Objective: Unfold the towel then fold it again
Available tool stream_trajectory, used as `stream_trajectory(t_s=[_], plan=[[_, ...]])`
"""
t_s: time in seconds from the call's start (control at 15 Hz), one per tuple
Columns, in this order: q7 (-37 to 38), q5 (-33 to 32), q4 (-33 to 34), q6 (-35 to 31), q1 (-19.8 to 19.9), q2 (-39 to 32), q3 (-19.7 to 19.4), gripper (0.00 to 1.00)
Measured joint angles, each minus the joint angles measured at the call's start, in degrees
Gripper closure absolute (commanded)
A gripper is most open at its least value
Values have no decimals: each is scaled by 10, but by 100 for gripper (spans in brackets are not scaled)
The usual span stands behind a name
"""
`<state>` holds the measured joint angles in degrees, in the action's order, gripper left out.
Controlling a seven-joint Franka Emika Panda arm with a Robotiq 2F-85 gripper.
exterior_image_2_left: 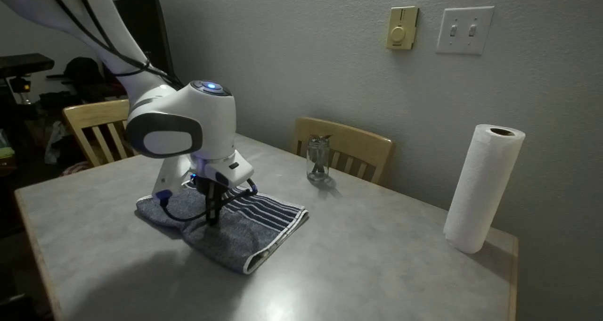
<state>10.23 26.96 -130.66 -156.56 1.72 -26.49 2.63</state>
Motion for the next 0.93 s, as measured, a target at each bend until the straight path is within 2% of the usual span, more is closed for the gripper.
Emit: stream_trajectory(t_s=[0.2, 0.27, 0.33, 0.47, 0.67, 0.93], plan=[[-2, 22, -4, -7, 10, 1, 10, 100], [-5, 25, -5, -8, 16, 1, 14, 74], [-8, 25, -5, -8, 19, 2, 18, 73], [-14, 20, -9, -8, 19, 5, 18, 61], [-14, -14, -24, -7, 14, 20, 16, 38], [7, -97, -49, 10, -12, 53, -4, 10]])
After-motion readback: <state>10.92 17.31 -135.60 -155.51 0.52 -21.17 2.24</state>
